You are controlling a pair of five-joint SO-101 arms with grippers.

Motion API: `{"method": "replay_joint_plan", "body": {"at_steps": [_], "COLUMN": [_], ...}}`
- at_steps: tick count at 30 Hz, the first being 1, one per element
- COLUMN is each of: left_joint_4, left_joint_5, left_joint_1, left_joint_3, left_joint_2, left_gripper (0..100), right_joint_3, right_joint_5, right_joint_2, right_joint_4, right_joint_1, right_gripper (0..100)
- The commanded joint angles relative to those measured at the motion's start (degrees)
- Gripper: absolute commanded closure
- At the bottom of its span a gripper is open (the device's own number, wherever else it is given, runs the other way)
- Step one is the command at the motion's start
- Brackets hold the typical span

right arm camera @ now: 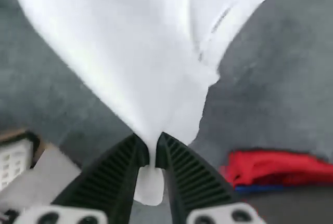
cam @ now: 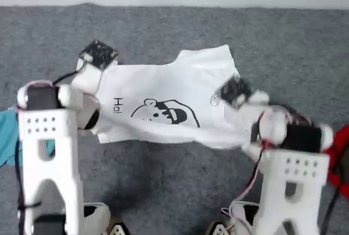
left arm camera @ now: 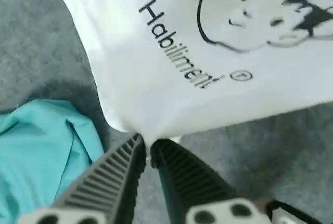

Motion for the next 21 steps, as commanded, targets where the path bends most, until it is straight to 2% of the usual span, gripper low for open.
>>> {"method": "replay_joint_plan", "body": {"at_steps": [1, 8, 15, 21], "left_joint_4": [1.8, 1.6, 1.6, 1.6], "left_joint_5": [1.5, 4.5, 10.8, 16.7], "left_joint_1": [0.6, 0.3, 0.4, 0.0], "left_joint_3": [-6.9, -24.8, -53.8, -70.0], "left_joint_2": [6.9, 28.7, 56.5, 68.7], "left_gripper": [99, 99, 99, 99], "right_joint_3": [-14.3, -37.5, -74.8, -101.5], "right_joint_5": [-3.1, -7.4, -11.9, -12.0], "right_joint_2": [14.1, 46.0, 76.8, 95.5], "right_joint_4": [2.1, -0.4, 1.5, 2.2], "right_joint_1": [-0.7, -0.7, -1.1, -4.5], "right_gripper": [99.0, 99.0, 99.0, 98.8]}}
